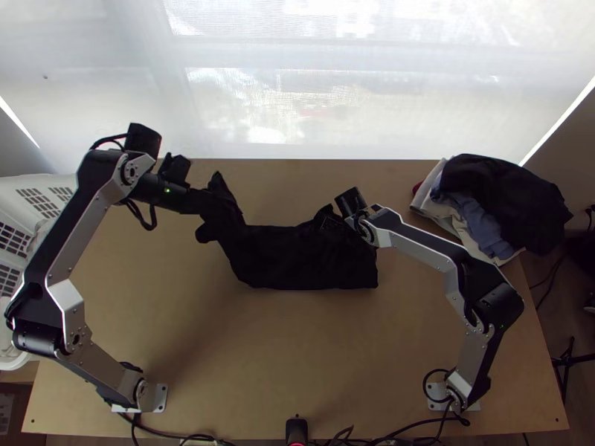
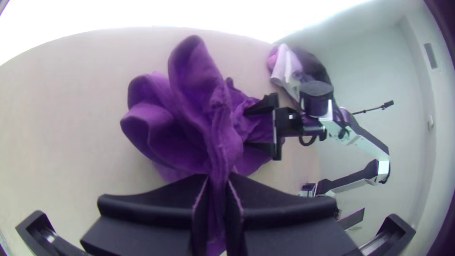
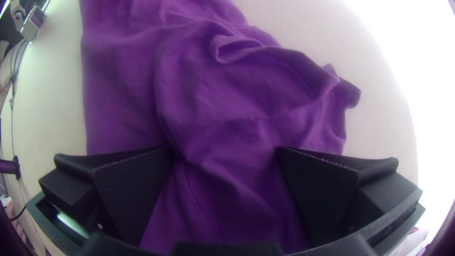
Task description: Fold the t-shirt
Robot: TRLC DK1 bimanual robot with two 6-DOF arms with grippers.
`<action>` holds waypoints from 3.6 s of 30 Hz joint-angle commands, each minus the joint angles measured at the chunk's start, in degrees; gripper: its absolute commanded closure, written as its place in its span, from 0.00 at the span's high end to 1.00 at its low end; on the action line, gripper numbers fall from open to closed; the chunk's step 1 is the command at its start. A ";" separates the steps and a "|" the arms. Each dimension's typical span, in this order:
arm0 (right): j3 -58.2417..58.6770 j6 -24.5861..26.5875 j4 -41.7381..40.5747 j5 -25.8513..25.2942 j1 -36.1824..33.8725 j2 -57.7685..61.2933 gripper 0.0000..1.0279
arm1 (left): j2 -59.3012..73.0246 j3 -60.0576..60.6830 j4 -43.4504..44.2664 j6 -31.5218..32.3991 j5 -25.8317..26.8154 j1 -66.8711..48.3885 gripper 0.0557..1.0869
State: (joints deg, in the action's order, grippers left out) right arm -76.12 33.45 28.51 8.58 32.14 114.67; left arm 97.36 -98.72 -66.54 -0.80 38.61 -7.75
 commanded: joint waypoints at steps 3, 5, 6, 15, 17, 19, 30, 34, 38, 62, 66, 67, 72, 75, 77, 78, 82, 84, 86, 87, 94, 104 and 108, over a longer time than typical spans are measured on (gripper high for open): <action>-2.72 -1.99 3.30 -0.14 -0.15 -8.50 0.96 | 0.72 -8.25 3.35 2.91 3.05 -8.34 0.03; -3.16 -1.90 5.06 -0.14 -0.59 -11.40 0.96 | 1.52 -8.86 3.88 2.91 2.96 -10.53 0.03; -3.16 -1.90 5.76 -0.14 -0.94 -12.90 0.96 | 1.87 -8.86 4.67 3.00 3.05 -11.59 0.03; 1.23 -1.64 12.27 0.12 -6.92 -27.66 0.96 | 7.49 -9.48 9.33 3.43 2.96 -20.29 0.03; 2.29 -1.64 13.06 0.12 -8.67 -30.65 0.96 | 9.25 -9.48 9.77 2.91 2.87 -21.34 0.03; 3.34 -1.64 13.68 0.12 -10.34 -32.93 0.96 | 11.10 -9.48 10.47 2.73 2.87 -21.78 0.03; 6.51 -2.43 14.82 0.12 -13.51 -36.71 0.96 | 17.60 -10.79 15.74 3.79 2.96 -23.28 0.03; 7.12 -2.16 15.17 0.12 -14.04 -37.15 0.96 | 19.97 -10.88 17.68 4.93 2.96 -24.24 0.03; 7.65 -2.16 15.43 0.12 -14.12 -37.50 0.96 | 22.26 -11.50 20.84 7.21 2.96 -25.21 0.03; 9.76 -2.34 17.19 0.12 -14.30 -37.59 0.96 | 38.96 -26.62 23.74 11.78 2.96 -29.52 0.03; 10.11 -2.34 17.19 0.12 -14.47 -37.59 0.96 | 41.33 -27.76 23.65 11.78 2.96 -30.48 0.03; 10.29 -2.34 17.19 0.12 -14.47 -37.59 0.96 | 42.03 -28.02 23.65 11.87 2.96 -30.57 0.08; 11.17 -2.34 17.19 0.12 -14.47 -37.33 0.96 | 41.86 -29.16 23.13 11.78 3.58 -30.84 0.95; 11.43 -2.25 17.10 0.12 -14.39 -36.71 0.96 | 37.99 -29.25 21.02 11.26 3.67 -29.69 0.95; 11.34 -1.81 16.49 0.03 -13.77 -36.27 0.96 | 34.30 -29.25 18.03 10.20 4.90 -27.23 0.95; 11.17 -1.64 16.14 0.03 -13.33 -35.92 0.96 | 32.36 -29.25 15.92 9.41 5.51 -25.83 0.95; 8.70 -0.67 13.15 0.03 -11.75 -32.49 0.96 | 26.04 -27.93 6.16 3.79 7.09 -18.27 0.95; 5.63 -0.76 11.65 0.03 -10.26 -29.33 0.96 | 24.54 -25.38 0.19 -2.28 7.00 -14.93 0.95; 1.67 -1.02 9.98 0.03 -7.97 -25.55 0.96 | 22.52 -18.00 0.45 -4.56 7.00 -11.94 0.95; -0.79 -1.37 9.28 0.03 -6.48 -23.18 0.96 | 21.64 -13.96 1.50 -5.18 7.00 -10.88 0.95; -14.15 -3.57 8.58 0.03 3.98 -8.59 0.96 | 20.24 -0.78 6.78 -6.59 5.69 -10.53 0.95; 7.12 -4.10 2.34 0.21 0.82 -16.23 0.96 | 24.02 -0.34 8.80 -5.88 3.93 -12.91 0.95; 15.65 -4.71 1.37 0.12 -2.17 -23.71 0.96 | 25.16 -0.60 8.80 -5.88 2.79 -13.08 0.95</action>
State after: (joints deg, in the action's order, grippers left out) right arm -72.88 29.45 32.23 8.78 33.06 99.04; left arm 120.77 -100.09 -58.30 -6.52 42.78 -20.40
